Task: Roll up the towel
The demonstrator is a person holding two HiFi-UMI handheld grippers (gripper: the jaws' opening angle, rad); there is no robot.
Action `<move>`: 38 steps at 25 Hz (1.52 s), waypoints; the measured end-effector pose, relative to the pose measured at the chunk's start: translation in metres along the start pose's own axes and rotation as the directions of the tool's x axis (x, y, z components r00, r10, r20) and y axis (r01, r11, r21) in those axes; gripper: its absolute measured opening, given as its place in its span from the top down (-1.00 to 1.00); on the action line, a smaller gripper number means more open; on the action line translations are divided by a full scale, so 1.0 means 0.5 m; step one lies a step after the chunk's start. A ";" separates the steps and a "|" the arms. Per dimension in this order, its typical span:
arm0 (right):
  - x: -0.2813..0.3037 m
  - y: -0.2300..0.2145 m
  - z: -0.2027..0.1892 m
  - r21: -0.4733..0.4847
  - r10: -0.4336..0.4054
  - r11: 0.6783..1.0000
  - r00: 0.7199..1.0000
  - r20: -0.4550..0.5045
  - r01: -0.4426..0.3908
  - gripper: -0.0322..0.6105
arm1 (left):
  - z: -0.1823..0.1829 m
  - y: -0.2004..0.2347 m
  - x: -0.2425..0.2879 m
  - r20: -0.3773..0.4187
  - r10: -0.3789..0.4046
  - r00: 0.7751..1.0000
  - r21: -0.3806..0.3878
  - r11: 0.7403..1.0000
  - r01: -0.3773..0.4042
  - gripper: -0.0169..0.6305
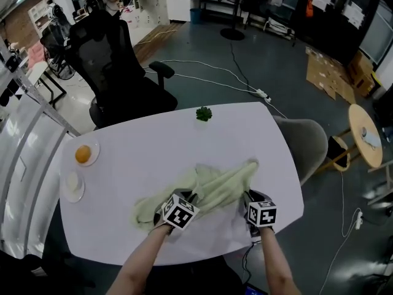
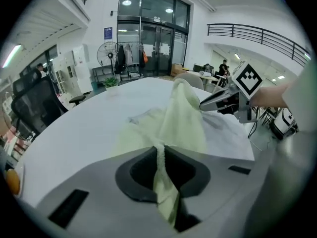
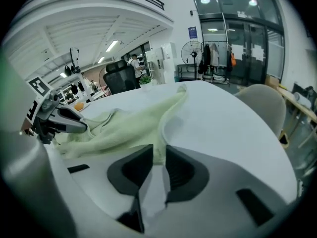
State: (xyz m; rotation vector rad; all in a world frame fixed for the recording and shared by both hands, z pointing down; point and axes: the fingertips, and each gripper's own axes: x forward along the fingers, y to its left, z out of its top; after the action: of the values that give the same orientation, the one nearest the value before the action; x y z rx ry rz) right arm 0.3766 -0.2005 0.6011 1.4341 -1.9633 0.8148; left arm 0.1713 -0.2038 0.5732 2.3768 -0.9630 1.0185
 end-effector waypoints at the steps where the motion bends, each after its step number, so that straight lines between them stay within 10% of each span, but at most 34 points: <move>1: -0.002 0.000 0.004 -0.005 -0.002 1.000 1.000 0.005 0.003 0.70 | 0.004 0.014 -0.009 0.012 0.020 1.000 -0.004 1.000 -0.020 0.79; 16: -0.064 -0.035 0.044 -0.127 -0.021 0.992 0.999 -0.027 0.018 0.85 | 0.041 0.322 -0.255 0.173 0.403 0.899 -0.186 0.909 -0.372 0.82; 26: 0.010 0.001 0.027 -0.162 0.060 0.984 0.991 -0.118 -0.079 0.15 | 0.002 0.490 -0.294 0.050 0.506 0.861 -0.200 0.850 -0.488 0.82; 38: 0.064 0.015 0.026 -0.296 0.120 0.941 0.979 -0.164 -0.165 0.45 | 0.006 0.614 -0.243 -0.026 0.602 0.798 -0.183 0.782 -0.596 0.82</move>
State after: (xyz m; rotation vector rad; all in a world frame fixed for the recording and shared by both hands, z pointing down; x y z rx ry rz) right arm 0.3597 -0.2282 0.6151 1.0331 -1.9961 0.6195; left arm -0.1084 -0.3647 0.5033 1.9646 -1.8190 1.0334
